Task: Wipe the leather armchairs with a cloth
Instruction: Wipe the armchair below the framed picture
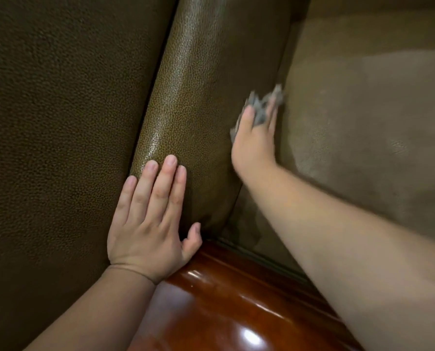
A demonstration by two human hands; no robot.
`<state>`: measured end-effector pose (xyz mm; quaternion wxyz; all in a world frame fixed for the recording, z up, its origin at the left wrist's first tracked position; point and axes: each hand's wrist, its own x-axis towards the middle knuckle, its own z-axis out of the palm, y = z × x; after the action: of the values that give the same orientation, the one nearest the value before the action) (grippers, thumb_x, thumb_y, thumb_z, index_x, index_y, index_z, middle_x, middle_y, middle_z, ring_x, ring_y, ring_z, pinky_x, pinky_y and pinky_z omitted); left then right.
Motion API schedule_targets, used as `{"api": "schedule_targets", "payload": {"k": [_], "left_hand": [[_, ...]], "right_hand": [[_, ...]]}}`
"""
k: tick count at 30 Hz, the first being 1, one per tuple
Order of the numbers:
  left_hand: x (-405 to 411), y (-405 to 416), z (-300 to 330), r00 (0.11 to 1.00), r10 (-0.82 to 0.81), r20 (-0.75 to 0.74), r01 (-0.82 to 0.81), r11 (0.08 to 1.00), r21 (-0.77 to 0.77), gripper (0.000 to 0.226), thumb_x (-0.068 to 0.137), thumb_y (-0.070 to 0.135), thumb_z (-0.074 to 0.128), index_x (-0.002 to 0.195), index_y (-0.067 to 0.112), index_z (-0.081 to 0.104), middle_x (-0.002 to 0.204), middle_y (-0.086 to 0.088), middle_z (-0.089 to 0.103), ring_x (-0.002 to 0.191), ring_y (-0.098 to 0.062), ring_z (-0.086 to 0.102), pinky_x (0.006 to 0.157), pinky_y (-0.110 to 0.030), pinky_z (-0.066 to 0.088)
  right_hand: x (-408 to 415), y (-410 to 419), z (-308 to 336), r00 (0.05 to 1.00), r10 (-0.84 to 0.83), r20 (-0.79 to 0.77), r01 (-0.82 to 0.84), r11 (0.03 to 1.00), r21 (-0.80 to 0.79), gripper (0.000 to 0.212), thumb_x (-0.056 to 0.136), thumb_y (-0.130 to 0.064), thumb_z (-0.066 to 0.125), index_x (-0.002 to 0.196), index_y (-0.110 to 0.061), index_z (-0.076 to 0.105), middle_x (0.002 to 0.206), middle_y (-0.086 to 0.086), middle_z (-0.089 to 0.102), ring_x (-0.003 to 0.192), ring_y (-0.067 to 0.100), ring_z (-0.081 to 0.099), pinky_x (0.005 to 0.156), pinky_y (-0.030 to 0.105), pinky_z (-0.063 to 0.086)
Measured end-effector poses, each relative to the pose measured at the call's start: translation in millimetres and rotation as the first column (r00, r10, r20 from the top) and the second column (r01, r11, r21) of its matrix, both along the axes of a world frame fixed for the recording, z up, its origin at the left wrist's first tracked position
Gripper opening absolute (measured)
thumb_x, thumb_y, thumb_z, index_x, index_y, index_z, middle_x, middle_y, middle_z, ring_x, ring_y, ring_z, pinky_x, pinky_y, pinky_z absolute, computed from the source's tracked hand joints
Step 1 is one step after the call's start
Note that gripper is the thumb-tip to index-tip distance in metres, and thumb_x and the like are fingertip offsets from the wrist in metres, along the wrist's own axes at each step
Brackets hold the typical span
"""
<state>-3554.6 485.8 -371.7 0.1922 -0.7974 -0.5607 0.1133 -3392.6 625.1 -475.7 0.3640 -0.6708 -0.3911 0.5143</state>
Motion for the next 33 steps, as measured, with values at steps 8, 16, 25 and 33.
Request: {"api": "schedule_targets", "payload": {"k": [8, 16, 25, 33], "left_hand": [[-3.9, -2.4, -3.2, 1.0, -0.009, -0.002, 0.009, 1.0, 0.012, 0.089, 0.091, 0.054, 0.048, 0.166, 0.009, 0.031, 0.175, -0.009, 0.022, 0.162, -0.03, 0.019, 0.131, -0.048, 0.014], [-4.0, -3.6, -3.1, 1.0, 0.002, 0.018, -0.003, 1.0, 0.009, 0.09, 0.09, 0.055, 0.05, 0.166, 0.01, 0.031, 0.175, -0.008, 0.021, 0.162, -0.03, 0.019, 0.131, -0.049, 0.016], [-3.5, -6.1, -3.7, 0.999, 0.028, 0.038, -0.027, 0.999, -0.021, 0.088, 0.092, 0.054, 0.05, 0.167, 0.015, 0.028, 0.177, -0.004, 0.015, 0.163, -0.026, 0.011, 0.131, -0.048, 0.013], [87.5, -33.2, 21.3, 0.825, 0.563, 0.048, -0.508, 0.777, -0.371, 0.09, 0.092, 0.059, 0.043, 0.166, 0.011, 0.028, 0.176, -0.011, 0.014, 0.163, -0.035, 0.006, 0.131, -0.054, 0.002]], "right_hand": [[-30.8, -97.9, 22.3, 0.976, 0.09, -0.198, -0.155, 0.925, -0.346, 0.075, 0.11, -0.041, 0.035, 0.165, -0.017, -0.009, 0.174, 0.009, -0.009, 0.16, 0.026, 0.008, 0.128, 0.034, 0.012], [11.2, 17.7, 26.6, 0.989, 0.138, 0.06, -0.136, 0.99, -0.039, 0.07, 0.111, -0.04, 0.033, 0.166, -0.023, -0.005, 0.174, 0.008, -0.001, 0.16, 0.022, 0.007, 0.13, 0.036, 0.011], [59.1, -118.7, -0.2, 0.877, 0.473, 0.088, -0.431, 0.854, -0.292, 0.023, 0.111, -0.037, 0.039, 0.104, -0.022, 0.054, 0.09, -0.002, 0.06, 0.082, 0.018, 0.061, 0.065, 0.03, 0.043], [204.2, -128.7, 91.0, 0.672, 0.698, 0.247, -0.658, 0.716, -0.233, 0.035, 0.106, -0.053, 0.037, 0.088, -0.028, 0.053, 0.081, -0.003, 0.064, 0.077, 0.021, 0.061, 0.067, 0.038, 0.049]]}}
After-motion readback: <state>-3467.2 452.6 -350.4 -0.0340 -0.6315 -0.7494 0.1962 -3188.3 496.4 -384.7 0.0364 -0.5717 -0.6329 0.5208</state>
